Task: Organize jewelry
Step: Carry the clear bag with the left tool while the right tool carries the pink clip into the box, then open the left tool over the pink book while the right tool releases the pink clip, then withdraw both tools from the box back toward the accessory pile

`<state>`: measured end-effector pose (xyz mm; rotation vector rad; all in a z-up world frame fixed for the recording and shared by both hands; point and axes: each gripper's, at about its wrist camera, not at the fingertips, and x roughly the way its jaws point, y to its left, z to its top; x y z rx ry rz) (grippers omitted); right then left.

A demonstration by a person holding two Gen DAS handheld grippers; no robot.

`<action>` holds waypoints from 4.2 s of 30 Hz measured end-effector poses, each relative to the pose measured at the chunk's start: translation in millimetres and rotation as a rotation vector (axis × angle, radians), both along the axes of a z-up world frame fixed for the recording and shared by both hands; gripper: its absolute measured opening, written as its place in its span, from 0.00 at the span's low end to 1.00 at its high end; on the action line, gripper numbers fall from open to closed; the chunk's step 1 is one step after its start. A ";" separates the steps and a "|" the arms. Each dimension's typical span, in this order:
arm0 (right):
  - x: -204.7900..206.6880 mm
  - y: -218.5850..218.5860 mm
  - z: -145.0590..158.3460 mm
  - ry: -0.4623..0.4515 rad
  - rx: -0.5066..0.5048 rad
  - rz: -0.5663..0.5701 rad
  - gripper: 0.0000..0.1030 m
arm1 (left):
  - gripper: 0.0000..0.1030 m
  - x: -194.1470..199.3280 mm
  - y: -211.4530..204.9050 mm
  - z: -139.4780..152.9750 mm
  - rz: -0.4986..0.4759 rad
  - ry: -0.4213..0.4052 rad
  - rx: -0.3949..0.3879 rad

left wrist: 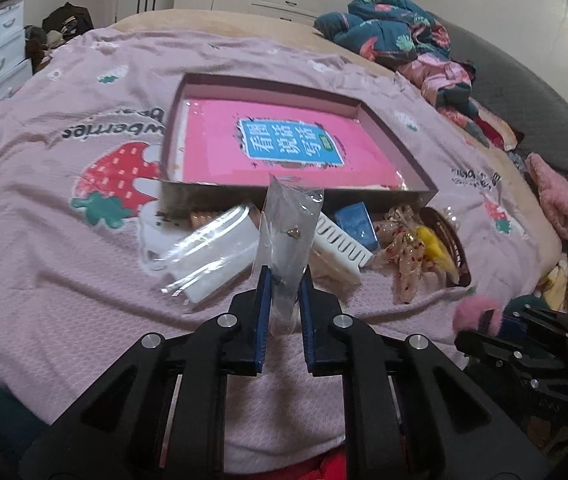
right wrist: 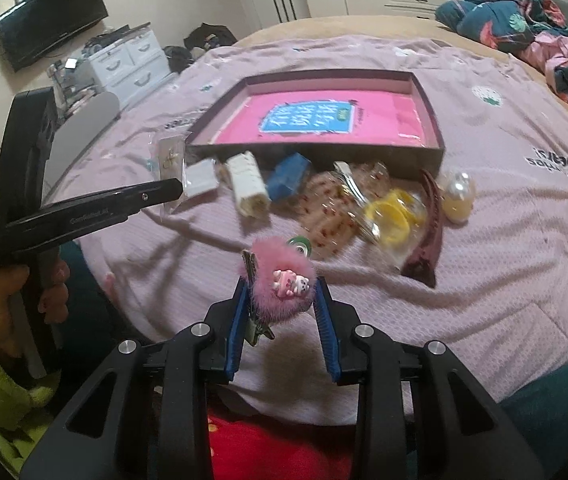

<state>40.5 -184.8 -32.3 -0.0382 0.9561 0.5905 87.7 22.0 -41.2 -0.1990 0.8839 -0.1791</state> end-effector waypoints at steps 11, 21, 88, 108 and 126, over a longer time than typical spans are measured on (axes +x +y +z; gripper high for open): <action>24.4 24.9 36.3 -0.096 0.013 0.047 0.30 | 0.07 1.2 32.3 35.3 0.068 -0.067 0.013; 69.0 20.1 69.0 -0.191 0.001 -0.007 0.30 | 0.07 30.7 51.1 65.3 0.112 -0.122 0.015; 105.2 -44.5 81.6 -0.264 0.054 -0.255 0.91 | 0.90 55.9 28.3 65.2 0.128 -0.120 0.042; 49.2 -47.5 115.0 -0.357 0.066 -0.230 0.92 | 0.91 -2.8 31.8 95.4 0.126 -0.212 0.040; 16.6 -45.9 104.9 -0.350 0.008 -0.172 0.92 | 0.91 -31.1 28.4 80.0 0.103 -0.183 0.096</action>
